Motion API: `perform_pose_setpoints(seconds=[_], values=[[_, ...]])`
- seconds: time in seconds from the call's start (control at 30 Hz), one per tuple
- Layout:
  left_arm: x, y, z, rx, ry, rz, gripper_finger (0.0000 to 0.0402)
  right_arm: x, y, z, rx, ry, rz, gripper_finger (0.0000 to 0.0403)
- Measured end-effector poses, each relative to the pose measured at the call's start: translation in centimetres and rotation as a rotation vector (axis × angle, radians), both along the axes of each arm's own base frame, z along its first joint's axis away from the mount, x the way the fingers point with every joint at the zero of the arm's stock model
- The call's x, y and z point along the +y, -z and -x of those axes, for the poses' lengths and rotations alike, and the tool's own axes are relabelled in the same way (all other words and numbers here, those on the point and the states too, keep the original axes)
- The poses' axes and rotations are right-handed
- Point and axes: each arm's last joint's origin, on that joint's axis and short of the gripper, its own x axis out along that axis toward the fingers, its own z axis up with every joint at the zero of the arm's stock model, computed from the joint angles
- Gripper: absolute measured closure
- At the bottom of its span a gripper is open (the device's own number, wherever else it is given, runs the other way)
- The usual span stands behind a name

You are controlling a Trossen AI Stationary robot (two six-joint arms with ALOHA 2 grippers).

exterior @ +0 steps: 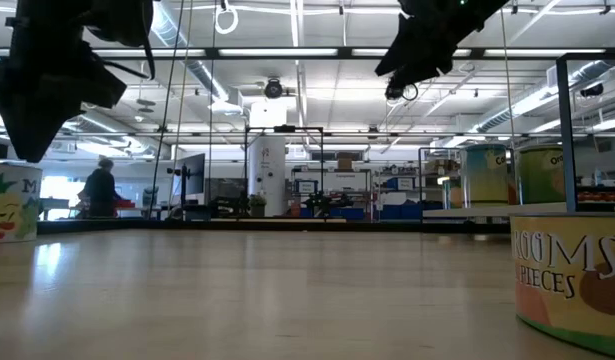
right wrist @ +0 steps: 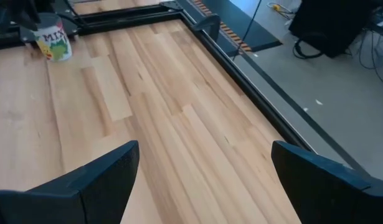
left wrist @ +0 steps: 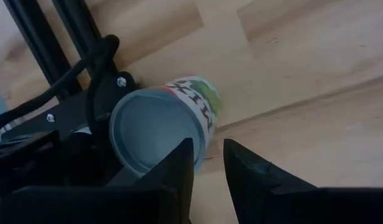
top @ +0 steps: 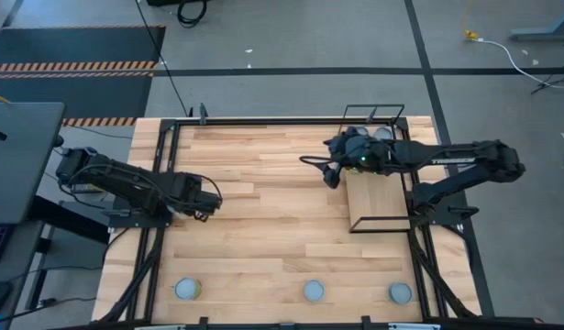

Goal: Pick and place cans onto a shelf
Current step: Put the canned mixed fruit on the shelf

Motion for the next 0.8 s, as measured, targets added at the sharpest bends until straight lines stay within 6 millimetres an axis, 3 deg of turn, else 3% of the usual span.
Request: perform_pose_setpoints(seconds=[0.23,0.43,0.6,0.7,0.8], values=[[0.1,0.2,0.1,0.013,-0.001,-0.005,0.0305,-0.8,0.7,-0.7,0.024,0.009,-0.007,0.0030],[0.0,2.6,0.8,0.027,-0.038,0.069,0.0271,-1.3,1.2,-0.9,0.058,0.012,0.006,0.0030],[0.0,2.6,0.7,0.025,-0.014,0.060,0.0253,-1.6,1.1,-0.8,0.054,0.022,0.009,0.0030],[-0.2,2.3,0.5,0.014,0.051,0.057,0.0271,-1.6,1.1,-0.8,0.065,0.012,0.019,0.0030],[-0.2,2.3,0.4,0.009,0.086,0.057,0.0319,-1.6,1.2,-0.8,0.086,-0.034,0.028,0.0030]])
